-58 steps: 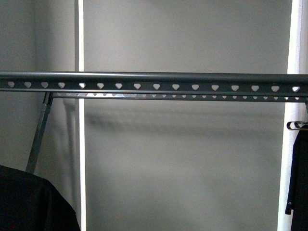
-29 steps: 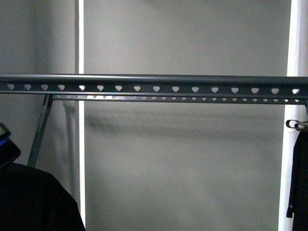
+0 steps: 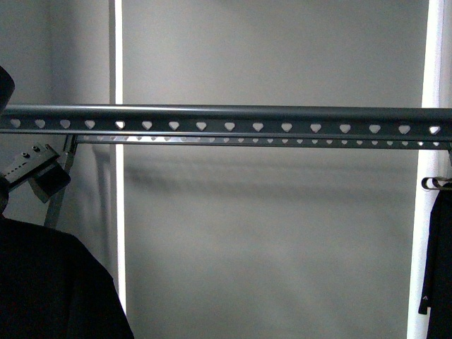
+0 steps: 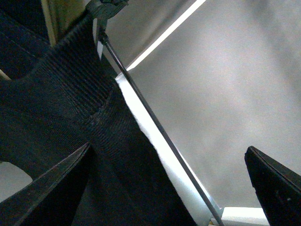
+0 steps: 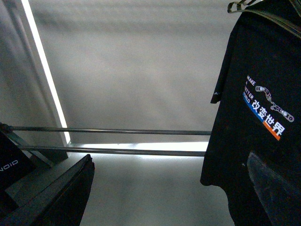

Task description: Hang clothes on hanger

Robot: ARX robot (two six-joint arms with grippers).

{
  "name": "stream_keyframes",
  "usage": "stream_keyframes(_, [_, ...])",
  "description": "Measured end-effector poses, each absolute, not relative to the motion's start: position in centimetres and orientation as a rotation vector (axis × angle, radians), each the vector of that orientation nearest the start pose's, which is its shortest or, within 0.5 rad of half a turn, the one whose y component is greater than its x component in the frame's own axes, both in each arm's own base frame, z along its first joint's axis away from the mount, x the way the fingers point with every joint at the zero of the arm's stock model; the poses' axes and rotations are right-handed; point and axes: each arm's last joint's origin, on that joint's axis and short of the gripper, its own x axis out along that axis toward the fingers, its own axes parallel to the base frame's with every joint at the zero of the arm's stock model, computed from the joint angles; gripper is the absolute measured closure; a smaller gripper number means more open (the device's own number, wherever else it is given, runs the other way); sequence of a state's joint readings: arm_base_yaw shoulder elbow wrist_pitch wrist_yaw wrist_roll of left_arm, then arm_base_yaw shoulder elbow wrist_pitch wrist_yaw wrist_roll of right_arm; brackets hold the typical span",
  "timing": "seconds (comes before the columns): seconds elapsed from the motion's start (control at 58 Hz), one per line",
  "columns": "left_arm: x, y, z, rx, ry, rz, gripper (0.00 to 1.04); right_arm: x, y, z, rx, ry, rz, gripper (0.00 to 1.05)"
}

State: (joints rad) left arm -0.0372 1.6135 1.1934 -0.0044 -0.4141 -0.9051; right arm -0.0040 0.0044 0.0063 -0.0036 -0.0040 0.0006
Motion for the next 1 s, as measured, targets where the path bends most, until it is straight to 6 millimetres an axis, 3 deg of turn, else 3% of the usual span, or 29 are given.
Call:
stream_keyframes(0.345, [39.2, 0.3, 27.0, -0.750, 0.260, 0.594, 0.08, 9.8, 0.0, 16.5, 0.000, 0.002, 0.000, 0.07])
stream_keyframes(0.534, [38.9, 0.8, 26.3, -0.745, 0.309, 0.589, 0.49, 9.8, 0.0, 16.5, 0.000, 0.002, 0.000, 0.07])
stream_keyframes(0.638, [38.6, 1.0, 26.0, -0.742, 0.329, 0.577, 0.63, 9.8, 0.0, 16.5, 0.001, 0.002, 0.000, 0.07])
stream_keyframes(0.828, [37.1, 1.8, 25.6, -0.783, 0.384, 0.525, 0.99, 9.8, 0.0, 16.5, 0.001, 0.002, 0.000, 0.07])
stream_keyframes(1.0, [35.6, 2.0, 25.5, -0.781, 0.420, 0.473, 1.01, 9.8, 0.0, 16.5, 0.000, 0.002, 0.000, 0.07])
